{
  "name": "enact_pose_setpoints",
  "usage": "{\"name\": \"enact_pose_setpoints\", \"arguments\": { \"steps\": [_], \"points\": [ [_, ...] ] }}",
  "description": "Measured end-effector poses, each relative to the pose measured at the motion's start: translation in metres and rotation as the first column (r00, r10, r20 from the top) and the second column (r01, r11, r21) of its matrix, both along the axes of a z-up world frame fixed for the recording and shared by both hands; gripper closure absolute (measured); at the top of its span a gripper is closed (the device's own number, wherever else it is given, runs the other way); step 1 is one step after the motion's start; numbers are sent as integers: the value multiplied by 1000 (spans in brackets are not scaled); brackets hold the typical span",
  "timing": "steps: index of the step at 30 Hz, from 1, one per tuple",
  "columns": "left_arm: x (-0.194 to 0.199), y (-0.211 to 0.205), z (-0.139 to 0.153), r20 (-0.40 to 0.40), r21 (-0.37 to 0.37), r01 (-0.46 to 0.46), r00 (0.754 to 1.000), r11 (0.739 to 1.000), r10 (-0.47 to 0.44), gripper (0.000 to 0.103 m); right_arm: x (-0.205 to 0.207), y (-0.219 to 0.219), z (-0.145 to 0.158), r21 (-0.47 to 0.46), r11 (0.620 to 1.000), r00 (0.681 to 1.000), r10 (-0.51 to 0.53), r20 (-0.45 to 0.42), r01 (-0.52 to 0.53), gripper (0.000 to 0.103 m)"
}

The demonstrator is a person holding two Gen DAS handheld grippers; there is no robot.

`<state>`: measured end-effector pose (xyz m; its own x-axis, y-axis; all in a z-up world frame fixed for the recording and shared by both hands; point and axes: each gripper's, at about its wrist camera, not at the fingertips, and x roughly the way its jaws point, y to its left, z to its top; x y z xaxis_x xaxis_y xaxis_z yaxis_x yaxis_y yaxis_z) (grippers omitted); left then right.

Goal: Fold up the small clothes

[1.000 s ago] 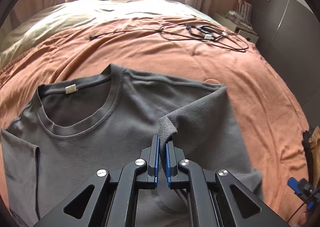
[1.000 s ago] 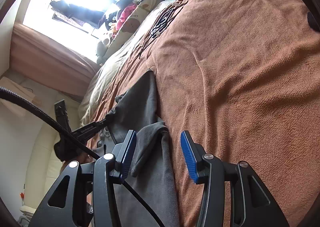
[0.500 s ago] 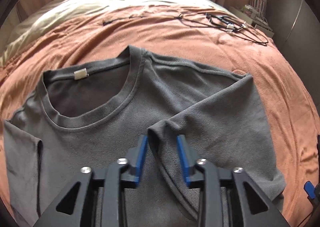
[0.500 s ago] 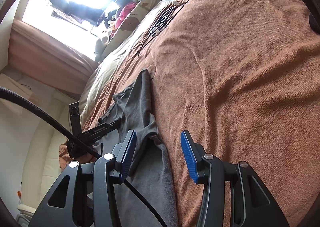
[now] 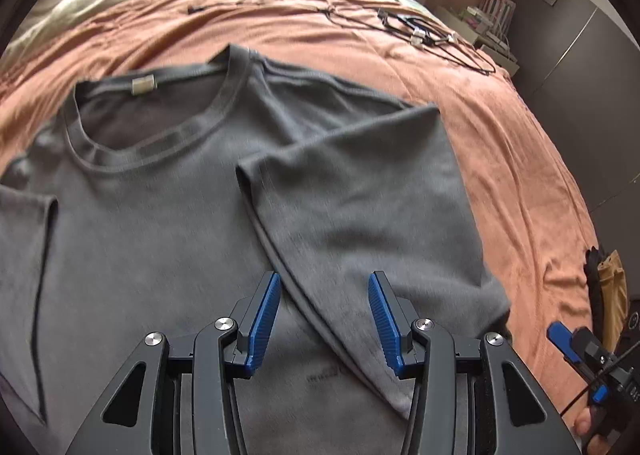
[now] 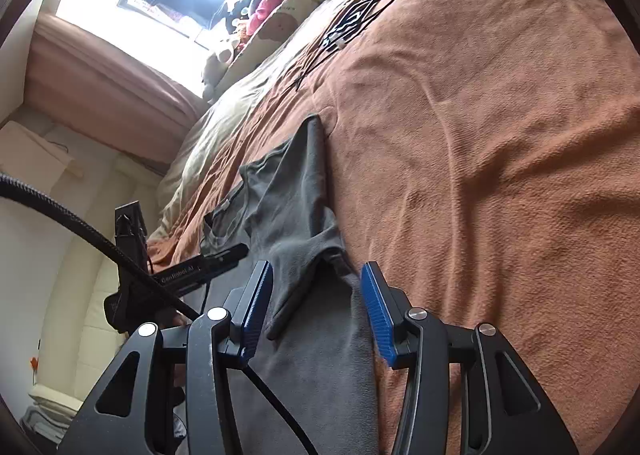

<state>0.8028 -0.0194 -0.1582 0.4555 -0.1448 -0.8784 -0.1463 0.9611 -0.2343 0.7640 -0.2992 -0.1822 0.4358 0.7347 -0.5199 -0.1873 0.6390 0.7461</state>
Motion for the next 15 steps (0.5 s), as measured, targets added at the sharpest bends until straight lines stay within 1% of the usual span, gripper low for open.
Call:
{"name": "enact_pose_setpoints", "arguments": {
  "steps": [6,8,12,15],
  "points": [
    [-15,-14,-16,-57,-52,15,998,999,-18,55,8,20,-5,-127,991,999,34,6,-33,59],
    [-20,-17,-21,-82,-97,-6,997,995,-2,55,10,25,-8,-158,986,999,47,2,-46,59],
    [-29,-19,-23,-85,-166,-59,995,984,45,55,10,41,-13,-248,966,997,73,5,-70,59],
    [-31,-20,-24,-85,-195,-91,994,977,76,55,11,59,-12,-324,944,997,73,24,-61,59]
  ]
}}
